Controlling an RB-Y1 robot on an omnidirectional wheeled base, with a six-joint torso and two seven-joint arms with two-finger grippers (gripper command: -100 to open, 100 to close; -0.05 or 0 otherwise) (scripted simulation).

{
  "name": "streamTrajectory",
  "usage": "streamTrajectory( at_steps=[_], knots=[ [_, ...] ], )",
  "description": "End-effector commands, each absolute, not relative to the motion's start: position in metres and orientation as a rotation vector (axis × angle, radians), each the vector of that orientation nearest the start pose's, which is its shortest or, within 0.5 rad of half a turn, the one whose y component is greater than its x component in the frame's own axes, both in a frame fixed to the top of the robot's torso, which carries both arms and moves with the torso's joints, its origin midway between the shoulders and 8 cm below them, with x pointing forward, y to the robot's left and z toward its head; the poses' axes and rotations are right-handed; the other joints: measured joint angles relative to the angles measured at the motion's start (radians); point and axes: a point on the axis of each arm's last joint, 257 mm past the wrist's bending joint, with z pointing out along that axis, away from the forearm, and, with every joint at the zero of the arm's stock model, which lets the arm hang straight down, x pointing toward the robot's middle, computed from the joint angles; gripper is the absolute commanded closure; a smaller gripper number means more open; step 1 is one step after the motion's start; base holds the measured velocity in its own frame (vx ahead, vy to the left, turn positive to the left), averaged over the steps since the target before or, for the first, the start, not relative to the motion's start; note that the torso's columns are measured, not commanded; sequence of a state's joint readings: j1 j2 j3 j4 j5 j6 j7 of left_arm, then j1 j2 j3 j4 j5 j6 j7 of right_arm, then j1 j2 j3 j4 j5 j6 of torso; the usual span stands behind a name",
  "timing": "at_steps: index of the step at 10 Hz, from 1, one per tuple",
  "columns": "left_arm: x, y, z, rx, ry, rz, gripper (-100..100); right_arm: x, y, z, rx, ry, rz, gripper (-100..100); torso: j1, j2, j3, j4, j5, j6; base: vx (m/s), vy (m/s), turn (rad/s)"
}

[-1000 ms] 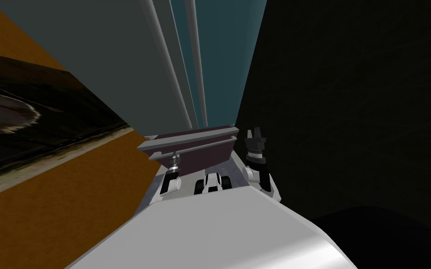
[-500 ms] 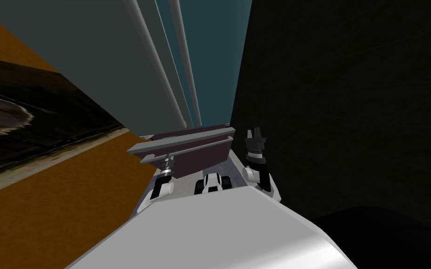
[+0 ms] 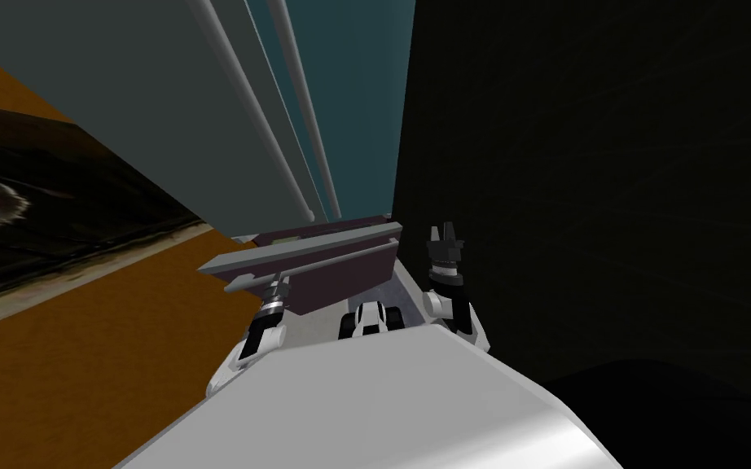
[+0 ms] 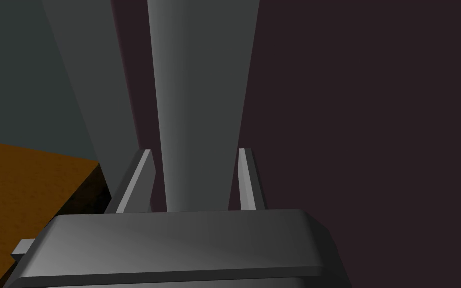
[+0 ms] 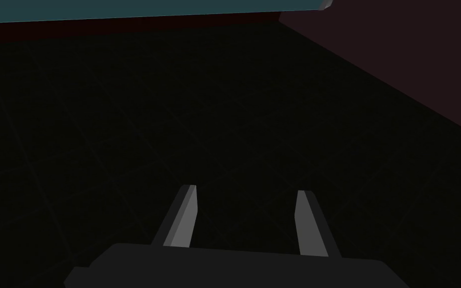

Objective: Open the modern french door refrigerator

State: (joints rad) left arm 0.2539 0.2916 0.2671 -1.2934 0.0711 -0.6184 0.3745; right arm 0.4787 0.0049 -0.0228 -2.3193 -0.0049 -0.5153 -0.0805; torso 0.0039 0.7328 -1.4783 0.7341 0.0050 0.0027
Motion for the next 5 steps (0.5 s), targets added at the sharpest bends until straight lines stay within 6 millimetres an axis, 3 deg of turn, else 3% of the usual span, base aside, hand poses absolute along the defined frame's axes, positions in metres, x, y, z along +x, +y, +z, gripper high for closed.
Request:
streamTrajectory(
  at_steps=[1, 5],
  knots=[
    [0.3950, 0.4899, -0.2622, -1.225, 0.849, -1.141, 100, 0.3325, -0.2827, 0.0517, 0.628, 0.531, 1.382, 0, -0.001, 0.001, 0.000, 0.000, 0.000, 0.000, -0.031, -0.042, 0.016],
    [0.3861, 0.4875, -0.2638, -1.230, 0.856, -1.156, 100, 0.3326, -0.2826, 0.0518, 0.628, 0.531, 1.382, 0, -0.003, 0.006, 0.004, 0.002, -0.001, -0.002, -0.162, -0.055, 0.028]
  ],
)
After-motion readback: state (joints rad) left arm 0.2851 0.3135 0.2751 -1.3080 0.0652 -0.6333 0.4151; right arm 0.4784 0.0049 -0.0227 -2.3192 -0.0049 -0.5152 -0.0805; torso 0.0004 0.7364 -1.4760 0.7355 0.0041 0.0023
